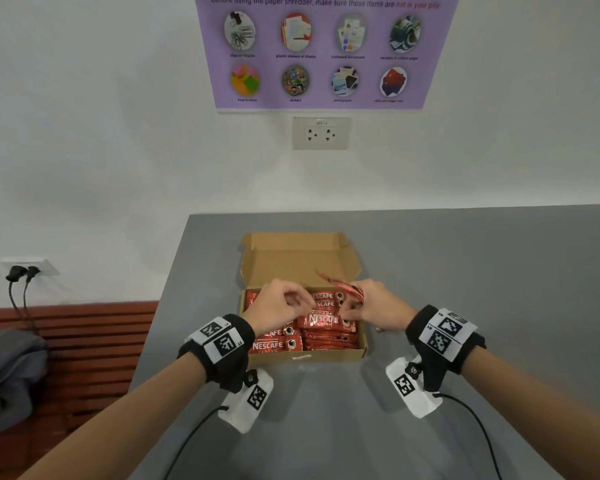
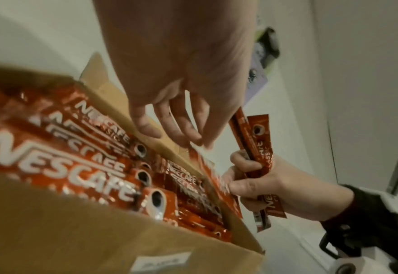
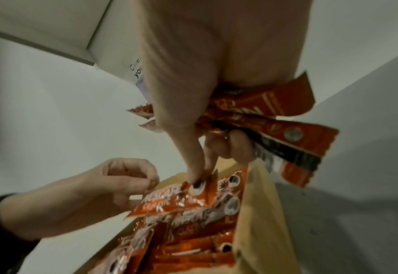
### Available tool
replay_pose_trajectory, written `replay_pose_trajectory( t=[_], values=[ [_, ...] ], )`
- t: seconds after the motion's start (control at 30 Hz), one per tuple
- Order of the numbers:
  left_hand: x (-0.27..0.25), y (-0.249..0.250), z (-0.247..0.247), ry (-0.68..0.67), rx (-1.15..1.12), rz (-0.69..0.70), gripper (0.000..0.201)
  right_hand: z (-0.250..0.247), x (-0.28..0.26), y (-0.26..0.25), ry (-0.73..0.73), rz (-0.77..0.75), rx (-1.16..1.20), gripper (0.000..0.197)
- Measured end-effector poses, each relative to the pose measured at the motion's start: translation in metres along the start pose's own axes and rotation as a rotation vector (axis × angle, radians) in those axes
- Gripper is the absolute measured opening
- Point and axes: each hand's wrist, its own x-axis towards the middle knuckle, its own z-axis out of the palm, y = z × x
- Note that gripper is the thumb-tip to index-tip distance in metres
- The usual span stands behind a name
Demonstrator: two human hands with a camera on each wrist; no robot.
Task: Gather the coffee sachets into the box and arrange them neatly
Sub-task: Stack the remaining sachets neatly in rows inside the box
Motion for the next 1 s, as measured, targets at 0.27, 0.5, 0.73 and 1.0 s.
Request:
replay_pose_trajectory(
  t=[0.27, 0.5, 0.73, 1.0],
  values=[
    [-0.004, -0.002, 0.011, -0.082, 0.276, 0.037, 0.018, 0.008, 0.000, -0.001, -0.042, -0.002, -0.078, 0.015],
    [-0.004, -0.005, 0.015, -0.082, 0.369, 0.084, 0.021, 0.007, 0.002, 0.003, -0.023, -0.005, -0.108, 0.022],
    [0.000, 0.002, 0.006, 0.053, 0.275, 0.080, 0.019, 0.003, 0.003, 0.003, 0.058, -0.028, -0.153, 0.010],
    [0.003, 0.024, -0.003, 0.058, -0.072, 0.031, 0.021, 0.014, 0.013, -0.015, 0.026, -0.109, -0.229, 0.017]
  ],
)
